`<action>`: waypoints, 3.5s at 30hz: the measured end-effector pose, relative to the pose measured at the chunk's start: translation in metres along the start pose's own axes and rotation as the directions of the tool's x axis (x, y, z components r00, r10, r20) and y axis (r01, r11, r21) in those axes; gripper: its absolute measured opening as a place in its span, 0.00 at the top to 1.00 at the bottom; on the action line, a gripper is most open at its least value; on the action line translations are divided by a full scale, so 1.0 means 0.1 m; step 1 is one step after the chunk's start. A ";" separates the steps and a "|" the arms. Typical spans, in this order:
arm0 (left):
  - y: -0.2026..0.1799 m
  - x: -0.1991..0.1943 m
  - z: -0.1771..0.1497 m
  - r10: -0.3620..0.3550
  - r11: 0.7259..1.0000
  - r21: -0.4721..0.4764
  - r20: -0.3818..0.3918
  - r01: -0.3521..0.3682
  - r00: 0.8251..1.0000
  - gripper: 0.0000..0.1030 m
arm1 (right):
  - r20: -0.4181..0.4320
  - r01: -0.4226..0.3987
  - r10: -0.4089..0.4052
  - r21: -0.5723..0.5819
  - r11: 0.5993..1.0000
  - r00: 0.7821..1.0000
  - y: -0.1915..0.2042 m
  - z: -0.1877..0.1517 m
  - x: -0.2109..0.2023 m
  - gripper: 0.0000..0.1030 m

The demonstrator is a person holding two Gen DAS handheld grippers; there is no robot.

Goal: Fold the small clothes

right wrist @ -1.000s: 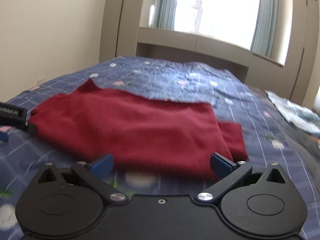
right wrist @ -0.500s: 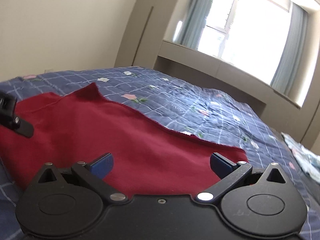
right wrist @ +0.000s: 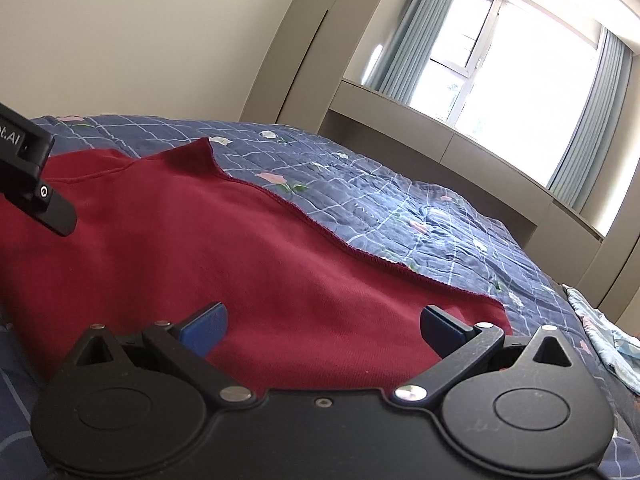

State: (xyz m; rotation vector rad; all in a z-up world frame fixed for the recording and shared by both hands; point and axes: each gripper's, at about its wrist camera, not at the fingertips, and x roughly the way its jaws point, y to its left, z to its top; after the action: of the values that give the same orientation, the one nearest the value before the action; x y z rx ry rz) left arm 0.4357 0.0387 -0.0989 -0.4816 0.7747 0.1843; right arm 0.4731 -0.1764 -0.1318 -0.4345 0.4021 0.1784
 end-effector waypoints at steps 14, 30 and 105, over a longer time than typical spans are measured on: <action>0.12 -0.02 0.02 -0.063 0.991 -0.120 0.014 0.065 0.998 0.05 | -0.013 -0.014 0.014 0.021 1.000 1.000 -0.01 -0.02 0.03 0.01; 0.42 0.04 0.03 -0.126 0.946 -0.297 0.036 0.131 0.991 0.50 | -0.019 -0.028 0.029 0.038 0.999 0.999 -0.06 -0.02 0.05 0.01; -1.31 0.12 -0.14 -0.141 0.928 0.332 -0.103 0.167 0.985 0.00 | -0.153 0.091 0.057 0.804 0.588 0.986 -2.64 -0.65 -0.54 0.86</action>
State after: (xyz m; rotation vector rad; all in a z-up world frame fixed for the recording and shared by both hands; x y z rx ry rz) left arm 0.4792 -0.0829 -0.0698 -0.2205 0.8210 -0.1159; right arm 0.4689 -0.4452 -0.0652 0.4786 0.5970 -0.0785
